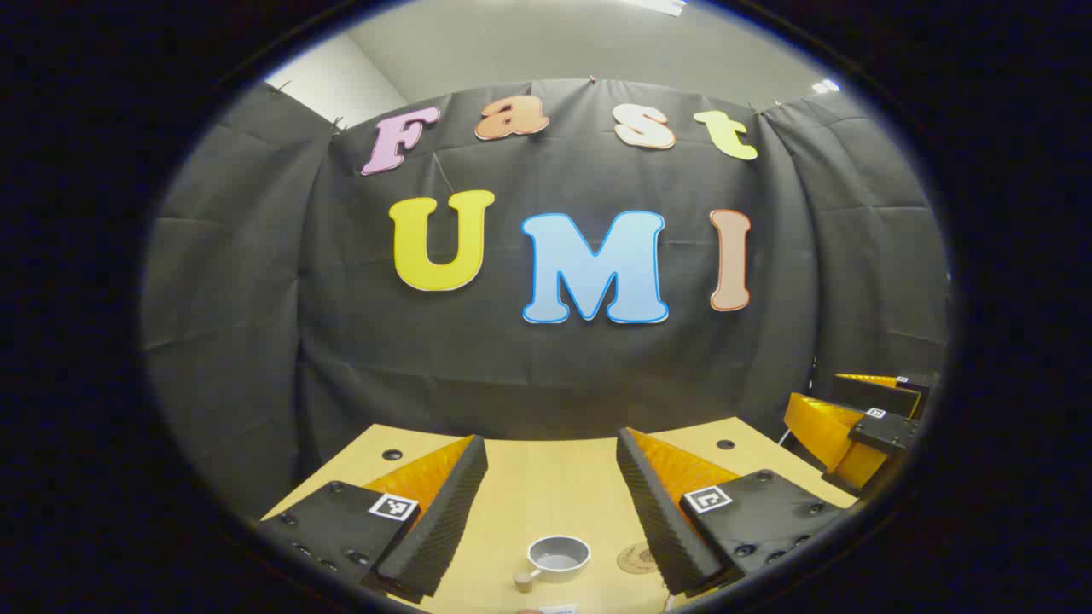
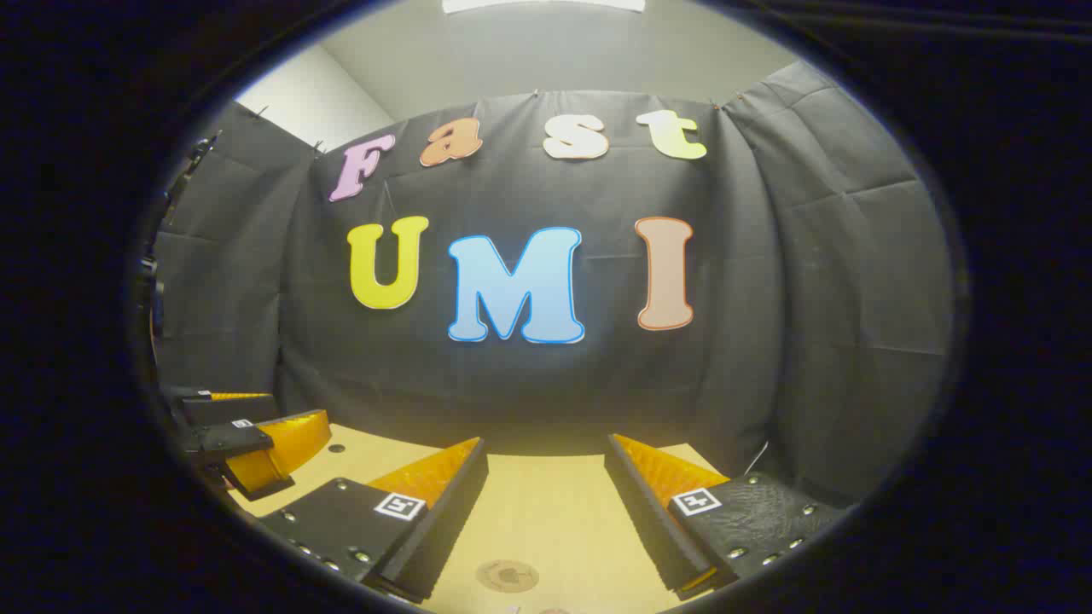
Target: Put the toothbrush and toothpaste on the desktop into the cup, then pick up the cup and place it on the coaster on the desktop.
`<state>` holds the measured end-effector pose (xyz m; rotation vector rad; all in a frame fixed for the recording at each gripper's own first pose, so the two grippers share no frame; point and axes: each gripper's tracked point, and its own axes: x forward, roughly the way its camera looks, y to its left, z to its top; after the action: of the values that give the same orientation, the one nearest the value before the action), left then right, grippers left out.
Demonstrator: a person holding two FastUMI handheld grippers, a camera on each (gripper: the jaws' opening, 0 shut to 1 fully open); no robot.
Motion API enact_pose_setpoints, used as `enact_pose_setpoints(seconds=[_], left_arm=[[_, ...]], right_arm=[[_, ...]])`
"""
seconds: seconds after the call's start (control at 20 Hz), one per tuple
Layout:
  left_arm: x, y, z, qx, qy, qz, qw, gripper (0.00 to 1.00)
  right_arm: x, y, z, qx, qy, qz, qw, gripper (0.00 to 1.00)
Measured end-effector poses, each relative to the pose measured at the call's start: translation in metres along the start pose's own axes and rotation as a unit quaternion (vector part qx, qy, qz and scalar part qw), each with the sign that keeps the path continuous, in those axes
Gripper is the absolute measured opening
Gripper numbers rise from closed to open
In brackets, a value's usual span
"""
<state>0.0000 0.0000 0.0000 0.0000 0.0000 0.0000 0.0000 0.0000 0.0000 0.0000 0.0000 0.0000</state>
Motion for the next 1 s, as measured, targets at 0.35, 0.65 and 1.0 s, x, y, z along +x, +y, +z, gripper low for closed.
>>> enact_pose_setpoints(seconds=[0.35,0.65,1.0], left_arm=[[-0.006,-0.003,0.001,0.006,0.004,-0.002,1.0,1.0],[-0.008,-0.005,-0.012,0.002,0.026,-0.009,1.0,0.97],[-0.009,-0.008,-0.079,-0.018,0.11,-0.027,0.993,1.0]], right_arm=[[-0.006,0.011,0.0,0.004,0.017,0.011,1.0,0.9],[-0.004,0.022,-0.01,0.006,0.038,0.014,0.999,0.9],[-0.01,0.027,-0.067,0.01,0.129,0.024,0.991,0.9]])
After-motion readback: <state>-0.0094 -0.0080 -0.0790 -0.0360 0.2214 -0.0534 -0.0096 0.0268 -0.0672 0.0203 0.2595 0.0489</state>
